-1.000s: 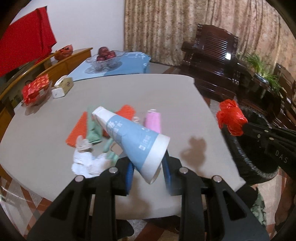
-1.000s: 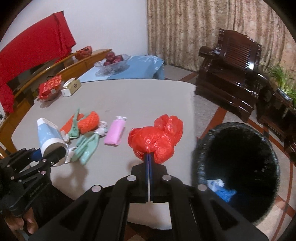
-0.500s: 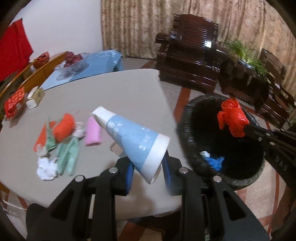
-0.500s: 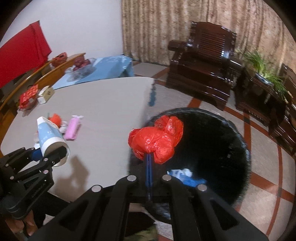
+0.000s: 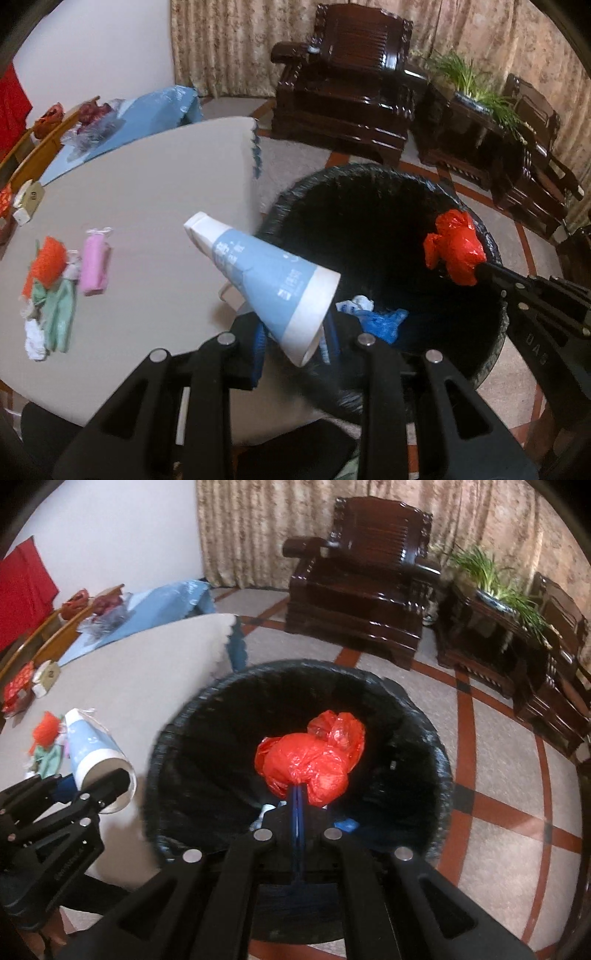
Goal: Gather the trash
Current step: 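Carry the red bag over the bin with the right gripper while the left holds the cup, then open both grippers to drop the red bag and paper cup into the bin, then move back to the pile and close the left gripper on the white tissue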
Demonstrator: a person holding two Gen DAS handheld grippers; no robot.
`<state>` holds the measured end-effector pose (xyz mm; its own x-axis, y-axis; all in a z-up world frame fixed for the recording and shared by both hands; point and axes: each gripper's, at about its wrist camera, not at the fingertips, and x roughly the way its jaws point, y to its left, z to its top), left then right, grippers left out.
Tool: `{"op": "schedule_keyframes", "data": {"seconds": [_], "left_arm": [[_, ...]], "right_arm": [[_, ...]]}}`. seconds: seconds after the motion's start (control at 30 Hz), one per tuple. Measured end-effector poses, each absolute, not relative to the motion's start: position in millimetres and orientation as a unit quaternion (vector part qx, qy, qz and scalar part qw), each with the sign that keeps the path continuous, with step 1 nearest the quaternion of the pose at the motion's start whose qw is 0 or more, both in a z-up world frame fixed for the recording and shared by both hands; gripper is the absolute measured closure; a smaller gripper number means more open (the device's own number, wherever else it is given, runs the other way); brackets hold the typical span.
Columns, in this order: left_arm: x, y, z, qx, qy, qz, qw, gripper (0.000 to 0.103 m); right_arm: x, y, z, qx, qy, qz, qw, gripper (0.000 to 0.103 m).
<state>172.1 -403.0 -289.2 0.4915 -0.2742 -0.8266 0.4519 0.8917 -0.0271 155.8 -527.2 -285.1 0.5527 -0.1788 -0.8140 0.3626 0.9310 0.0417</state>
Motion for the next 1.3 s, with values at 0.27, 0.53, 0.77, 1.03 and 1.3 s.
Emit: {"op": "schedule_keyframes", "data": {"seconds": [0.27, 0.53, 0.77, 1.03, 1.3], "left_arm": [[175, -444, -317, 0.109, 0.481, -0.21, 0.844, 0.077], [181, -456, -340, 0.123, 0.493, -0.206, 0.836, 0.052], [174, -419, -326, 0.131, 0.474, -0.196, 0.849, 0.043], [189, -327, -301, 0.114, 0.456, -0.164, 0.867, 0.042], [209, -190, -279, 0.1, 0.436, -0.093, 0.889, 0.041]], "right_arm": [[155, -570, -324, 0.121, 0.473, -0.172, 0.855, 0.102], [162, -585, -357, 0.122, 0.514, -0.171, 0.832, 0.084], [150, -575, -350, 0.135, 0.504, -0.178, 0.834, 0.084], [158, -506, -309, 0.115, 0.475, -0.149, 0.86, 0.083], [191, -395, -280, 0.081, 0.451, -0.08, 0.885, 0.078]]}}
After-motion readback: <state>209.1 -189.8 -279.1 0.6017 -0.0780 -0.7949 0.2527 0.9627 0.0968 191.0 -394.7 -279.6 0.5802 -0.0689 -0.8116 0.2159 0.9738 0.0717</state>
